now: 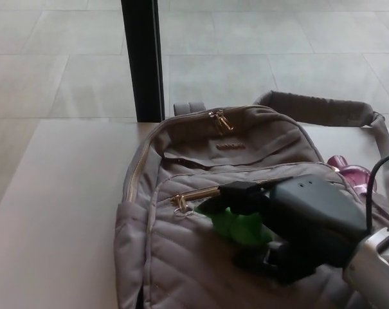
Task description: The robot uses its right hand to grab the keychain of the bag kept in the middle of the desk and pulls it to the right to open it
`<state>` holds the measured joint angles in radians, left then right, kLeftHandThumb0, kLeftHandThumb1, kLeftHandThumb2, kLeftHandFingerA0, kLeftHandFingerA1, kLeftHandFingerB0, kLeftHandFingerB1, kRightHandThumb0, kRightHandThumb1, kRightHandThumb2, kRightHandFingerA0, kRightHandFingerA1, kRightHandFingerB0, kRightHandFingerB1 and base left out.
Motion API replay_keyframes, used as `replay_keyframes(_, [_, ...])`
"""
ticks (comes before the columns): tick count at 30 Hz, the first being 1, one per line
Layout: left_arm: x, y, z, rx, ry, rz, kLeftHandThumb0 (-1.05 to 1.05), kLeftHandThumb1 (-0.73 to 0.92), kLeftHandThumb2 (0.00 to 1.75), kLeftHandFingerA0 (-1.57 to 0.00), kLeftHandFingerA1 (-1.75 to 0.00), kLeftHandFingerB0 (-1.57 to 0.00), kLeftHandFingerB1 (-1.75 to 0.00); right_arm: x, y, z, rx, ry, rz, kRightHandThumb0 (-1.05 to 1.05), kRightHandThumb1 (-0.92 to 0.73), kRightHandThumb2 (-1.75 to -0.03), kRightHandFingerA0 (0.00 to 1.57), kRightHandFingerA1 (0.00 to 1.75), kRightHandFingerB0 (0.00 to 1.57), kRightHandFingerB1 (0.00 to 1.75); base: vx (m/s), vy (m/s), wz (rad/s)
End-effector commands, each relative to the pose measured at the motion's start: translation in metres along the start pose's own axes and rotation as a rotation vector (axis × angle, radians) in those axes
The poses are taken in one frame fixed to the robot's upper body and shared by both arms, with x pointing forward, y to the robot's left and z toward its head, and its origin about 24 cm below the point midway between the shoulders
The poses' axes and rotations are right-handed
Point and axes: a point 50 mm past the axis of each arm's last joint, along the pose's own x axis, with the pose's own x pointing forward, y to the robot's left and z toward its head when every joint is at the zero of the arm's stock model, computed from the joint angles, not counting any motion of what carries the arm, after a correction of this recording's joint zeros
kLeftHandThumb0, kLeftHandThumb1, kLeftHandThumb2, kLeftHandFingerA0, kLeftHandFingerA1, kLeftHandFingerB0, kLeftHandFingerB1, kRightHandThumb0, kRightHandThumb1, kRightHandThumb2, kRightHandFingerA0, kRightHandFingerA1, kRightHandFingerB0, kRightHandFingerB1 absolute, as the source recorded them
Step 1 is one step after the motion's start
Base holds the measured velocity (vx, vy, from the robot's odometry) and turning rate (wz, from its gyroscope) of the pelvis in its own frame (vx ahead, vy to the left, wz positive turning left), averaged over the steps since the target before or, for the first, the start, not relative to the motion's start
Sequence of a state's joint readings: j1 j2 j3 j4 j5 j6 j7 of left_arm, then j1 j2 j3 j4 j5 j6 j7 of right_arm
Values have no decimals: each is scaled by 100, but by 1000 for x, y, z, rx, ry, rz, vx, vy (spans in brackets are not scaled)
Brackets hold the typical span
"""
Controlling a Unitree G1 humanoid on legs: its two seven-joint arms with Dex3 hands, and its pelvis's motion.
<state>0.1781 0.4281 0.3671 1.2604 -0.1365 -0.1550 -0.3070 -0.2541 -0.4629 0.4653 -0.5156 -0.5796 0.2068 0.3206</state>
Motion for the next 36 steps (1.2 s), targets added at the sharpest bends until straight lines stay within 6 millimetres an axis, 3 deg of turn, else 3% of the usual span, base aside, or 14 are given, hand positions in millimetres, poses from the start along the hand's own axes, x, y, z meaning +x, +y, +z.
replay_keyframes(1, [-1,4,1,15,-20,5,-59,75,63,-62,-50,-44,-39,-8,16,-14,-42,61,52,-26,-63,-95,105,174,67,59,0,0,0])
replay_keyframes(9, [-1,0,0,37,-19,-4,-61,61,95,-53,-61,-37,-52,-13,15,-34,-120,150,27,-26,-67,-81,96,174,57,51,0,0,0])
replay_keyframes(13, [-1,-1,-1,28,-22,-16,-59,76,63,-58,-50,-42,-39,-13,16,-37,-113,181,21,-25,-67,-79,98,173,55,50,0,0,0])
replay_keyframes(14, [-2,-1,-2,30,-20,-20,-61,60,96,-49,-61,-35,-52,-13,16,-37,-116,193,36,-26,-69,-78,98,174,54,49,0,0,0])
replay_keyframes(18, [-2,-2,-6,9,-13,-38,-61,76,63,-55,-51,-41,-39,-13,17,-37,-133,183,31,-24,-67,-82,102,171,53,53,0,0,0])
replay_keyframes(19, [-2,-2,-5,11,-11,-42,-61,61,97,-48,-62,-33,-52,-13,17,-37,-139,179,24,-26,-66,-83,98,173,51,54,0,0,0])
replay_keyframes(21, [-3,-3,-6,7,-16,-45,-60,76,63,-55,-52,-40,-39,-12,17,-37,-141,183,10,-26,-64,-88,98,175,49,58,0,0,0])
replay_keyframes(24, [-4,-2,-9,-32,-22,-50,-59,74,63,-55,-56,-41,-40,-12,18,-38,-109,201,6,-22,-65,-96,104,175,67,71,0,0,0])
replay_keyframes(28, [-4,-3,-10,10,-18,-48,-58,78,63,-53,-46,-39,-38,-13,20,-39,-70,208,-17,-26,-60,-103,99,175,73,158,0,0,0])
replay_keyframes(29, [-4,-3,-10,-4,-16,-45,-58,76,63,-52,-48,-41,-39,-14,21,-39,-63,199,-29,-32,-54,-114,125,143,105,131,0,0,0])
replay_keyframes(30, [-4,-3,-10,-6,-16,-46,-59,76,63,-52,-49,-40,-39,-15,22,-39,-56,191,-41,-22,-50,-124,97,175,78,173,0,0,0])
replay_keyframes(33, [-5,-2,-12,4,-14,-47,-59,76,62,-51,-48,-41,-39,-17,24,-39,-41,182,-62,-22,-50,-126,96,175,77,173,0,0,0])
replay_keyframes(34, [-5,-1,-12,8,-7,-39,-59,75,63,-54,-48,-42,-39,-18,24,-38,-17,163,-126,-26,-47,-121,126,147,106,136,0,0,0])
replay_keyframes(36, [-5,-1,-13,-4,-8,-32,-59,75,62,-54,-47,-44,-40,-19,26,-38,13,126,-219,-22,-39,-135,99,175,82,167,0,0,0])
